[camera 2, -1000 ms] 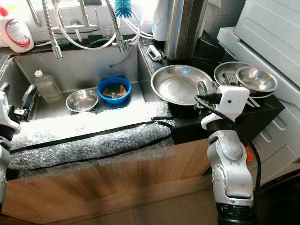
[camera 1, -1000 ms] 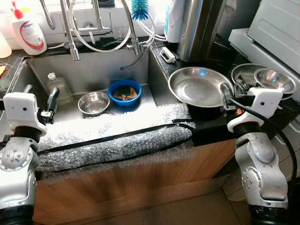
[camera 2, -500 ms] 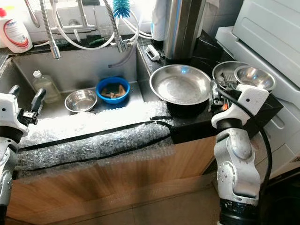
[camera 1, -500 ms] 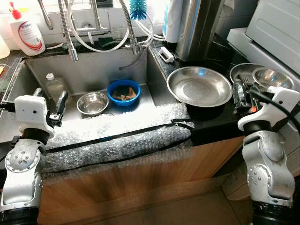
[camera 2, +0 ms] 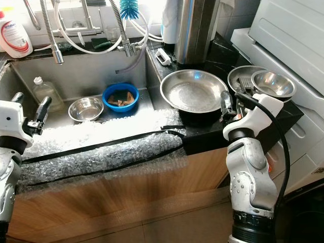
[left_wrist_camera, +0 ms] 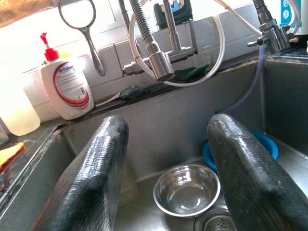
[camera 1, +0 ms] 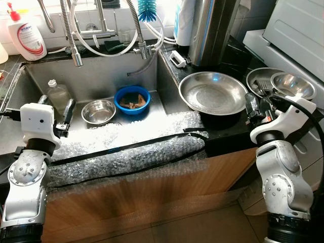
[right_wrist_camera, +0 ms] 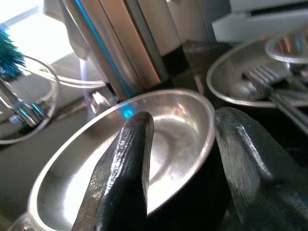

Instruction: Kitchen organization

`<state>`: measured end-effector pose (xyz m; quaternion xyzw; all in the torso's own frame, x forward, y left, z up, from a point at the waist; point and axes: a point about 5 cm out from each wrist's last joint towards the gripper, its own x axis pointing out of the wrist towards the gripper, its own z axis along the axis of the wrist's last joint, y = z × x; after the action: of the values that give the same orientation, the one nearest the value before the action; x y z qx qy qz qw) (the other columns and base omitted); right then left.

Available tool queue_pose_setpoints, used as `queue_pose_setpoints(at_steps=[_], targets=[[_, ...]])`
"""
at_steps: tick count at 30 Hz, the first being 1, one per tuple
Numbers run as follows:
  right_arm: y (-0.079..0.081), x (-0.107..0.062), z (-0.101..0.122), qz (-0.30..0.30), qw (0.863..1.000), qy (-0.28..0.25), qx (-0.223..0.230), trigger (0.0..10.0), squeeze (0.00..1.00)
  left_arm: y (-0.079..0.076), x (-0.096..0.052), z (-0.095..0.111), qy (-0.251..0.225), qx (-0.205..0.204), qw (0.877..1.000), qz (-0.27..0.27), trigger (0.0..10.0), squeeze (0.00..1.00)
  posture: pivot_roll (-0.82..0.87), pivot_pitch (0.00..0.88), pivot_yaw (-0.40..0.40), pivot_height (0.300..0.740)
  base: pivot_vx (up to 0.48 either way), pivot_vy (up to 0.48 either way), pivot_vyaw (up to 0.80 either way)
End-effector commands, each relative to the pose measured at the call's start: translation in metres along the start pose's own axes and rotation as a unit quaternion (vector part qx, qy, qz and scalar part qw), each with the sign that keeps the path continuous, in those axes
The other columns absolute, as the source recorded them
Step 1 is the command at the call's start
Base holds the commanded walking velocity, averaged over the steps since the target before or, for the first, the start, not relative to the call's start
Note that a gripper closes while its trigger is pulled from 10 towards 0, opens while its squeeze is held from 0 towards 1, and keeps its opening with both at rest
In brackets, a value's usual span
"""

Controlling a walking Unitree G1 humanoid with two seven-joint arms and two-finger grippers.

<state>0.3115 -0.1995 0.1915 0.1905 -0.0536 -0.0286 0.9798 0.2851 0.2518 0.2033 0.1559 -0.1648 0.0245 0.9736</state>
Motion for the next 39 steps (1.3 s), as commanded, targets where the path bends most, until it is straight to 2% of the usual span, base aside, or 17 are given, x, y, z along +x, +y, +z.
queue_pose_setpoints(at_steps=[1, 2, 7, 8, 11, 12, 16, 22, 32, 39], targets=[[-0.007, 0.000, -0.007, -0.021, 0.999, 0.024, 0.014, 10.0, 0.00, 0.001, 0.001, 0.003, -0.001, 0.012, 1.000, -0.004, 10.0, 0.00, 0.03, 0.087, -0.025, 0.740, 0.000, 0.000, 0.00], [-0.008, 0.000, -0.010, -0.026, 0.999, 0.032, 0.033, 10.0, 0.00, 0.001, 0.000, 0.003, -0.001, 0.013, 1.000, -0.004, 10.0, 0.00, 0.04, 0.081, -0.025, 0.740, 0.000, 0.000, 0.00], [-0.003, 0.002, -0.011, -0.012, 0.998, 0.036, 0.051, 10.0, 0.00, 0.002, 0.001, 0.003, -0.003, 0.016, 1.000, -0.003, 10.0, 0.00, 0.04, 0.077, -0.026, 0.740, 0.000, 0.000, 0.00], [-0.001, 0.004, -0.009, -0.008, 0.998, 0.030, 0.062, 10.0, 1.00, 0.002, 0.001, 0.003, -0.005, 0.016, 1.000, -0.003, 10.0, 0.00, 0.04, 0.071, -0.028, 0.740, 0.000, 0.000, 0.00], [-0.001, 0.005, -0.007, -0.013, 0.997, 0.028, 0.077, 10.0, 1.00, 0.001, 0.001, 0.003, -0.006, 0.017, 1.000, -0.004, 10.0, 0.00, 0.04, 0.067, -0.029, 0.740, 0.000, 0.000, 0.00], [-0.002, 0.006, -0.007, -0.017, 0.996, 0.028, 0.087, 10.0, 0.00, 0.001, 0.001, 0.003, -0.006, 0.017, 1.000, -0.005, 10.0, 0.00, 0.04, 0.066, -0.030, 0.740, 0.000, 0.000, 0.00], [-0.004, 0.008, -0.006, -0.030, 0.993, 0.027, 0.109, 10.0, 0.00, -0.001, 0.001, 0.003, -0.007, 0.019, 1.000, -0.011, 10.0, 0.00, 0.04, 0.064, -0.030, 0.740, 0.000, 0.000, 0.00], [-0.010, 0.011, -0.007, -0.062, 0.992, 0.032, 0.108, 10.0, 0.00, -0.001, 0.001, 0.003, -0.007, 0.019, 1.000, -0.013, 10.0, 0.00, 0.05, 0.069, -0.030, 0.740, 0.000, 0.000, 0.00], [-0.007, 0.015, -0.013, -0.066, 0.990, 0.059, 0.108, 10.0, 0.00, -0.003, 0.003, 0.003, -0.006, 0.022, 1.000, -0.015, 10.0, 0.00, 0.04, 0.080, -0.027, 0.740, 0.000, 0.000, 0.00], [-0.005, 0.024, -0.008, -0.069, 0.990, 0.050, 0.112, 10.0, 0.00, -0.004, 0.004, 0.004, -0.009, 0.027, 1.000, -0.011, 10.0, 0.00, 0.04, 0.083, -0.026, 0.740, 0.000, 0.000, 0.00]])
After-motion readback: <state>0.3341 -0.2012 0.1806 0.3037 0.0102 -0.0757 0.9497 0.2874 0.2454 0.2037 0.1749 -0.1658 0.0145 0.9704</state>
